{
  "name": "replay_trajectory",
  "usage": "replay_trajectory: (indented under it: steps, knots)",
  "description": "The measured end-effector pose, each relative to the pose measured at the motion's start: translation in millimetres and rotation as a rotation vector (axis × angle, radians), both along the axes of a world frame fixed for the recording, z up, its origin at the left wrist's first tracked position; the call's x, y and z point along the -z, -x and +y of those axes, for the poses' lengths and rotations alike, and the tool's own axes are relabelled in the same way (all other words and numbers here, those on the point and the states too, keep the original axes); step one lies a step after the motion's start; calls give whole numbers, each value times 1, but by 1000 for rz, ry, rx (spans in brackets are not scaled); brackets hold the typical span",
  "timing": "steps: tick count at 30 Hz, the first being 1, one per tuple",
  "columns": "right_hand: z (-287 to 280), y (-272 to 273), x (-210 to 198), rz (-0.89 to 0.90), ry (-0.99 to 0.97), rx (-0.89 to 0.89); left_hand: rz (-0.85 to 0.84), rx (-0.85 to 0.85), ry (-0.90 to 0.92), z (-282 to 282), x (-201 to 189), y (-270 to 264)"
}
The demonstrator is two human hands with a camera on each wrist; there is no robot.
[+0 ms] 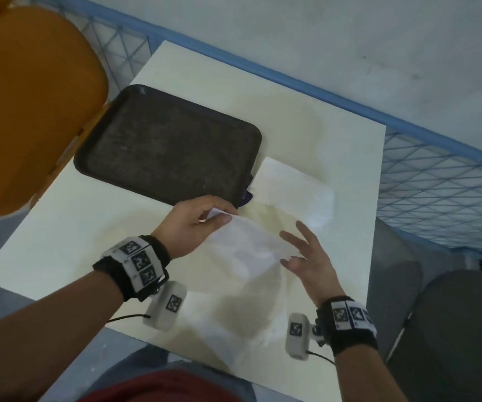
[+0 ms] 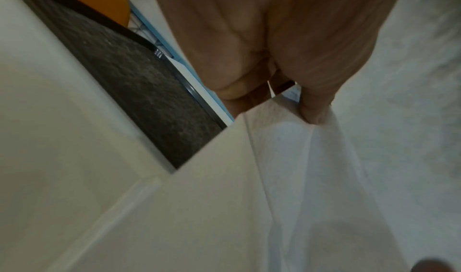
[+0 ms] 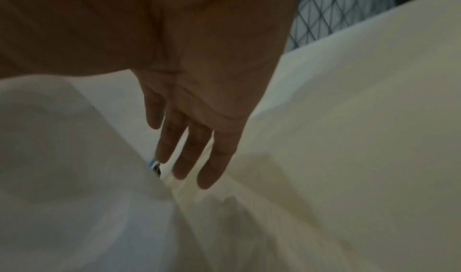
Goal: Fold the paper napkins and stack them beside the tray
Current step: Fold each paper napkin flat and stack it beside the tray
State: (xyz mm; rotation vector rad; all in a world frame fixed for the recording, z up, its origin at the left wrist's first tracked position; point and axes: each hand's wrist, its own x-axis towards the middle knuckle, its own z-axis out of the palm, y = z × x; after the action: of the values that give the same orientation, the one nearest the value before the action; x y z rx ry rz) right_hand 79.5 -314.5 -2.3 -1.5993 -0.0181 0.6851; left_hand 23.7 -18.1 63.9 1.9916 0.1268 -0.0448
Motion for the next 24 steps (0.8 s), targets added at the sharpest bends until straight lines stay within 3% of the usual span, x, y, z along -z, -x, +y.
replay_trajectory:
  steps: [5, 7, 9, 11, 16, 19, 21, 24]
  knots:
    - [37, 36, -9, -15, 181, 166, 27, -90, 103, 6, -11, -10]
    - [43, 42, -17, -56, 193, 237, 182, -121, 243, 13, -9, -8]
    - [44, 49, -23, -75, 168, 297, 398, -21, 423, 19, 1, 0]
    - [42, 56, -26, -70, 154, 330, 511, 108, 434, 24, 12, 12]
    - [35, 72, -35, -123, 260, 363, 463, 146, 487, 30, 20, 26]
    - [30, 78, -45, -138, 16, 369, 386, 147, 434, 31, 13, 27]
    - [28, 81, -52, -40, -172, 439, 349, 130, 401, 30, 10, 27]
    - [21, 86, -50, 37, -258, 487, 350, 133, 416, 27, 12, 27]
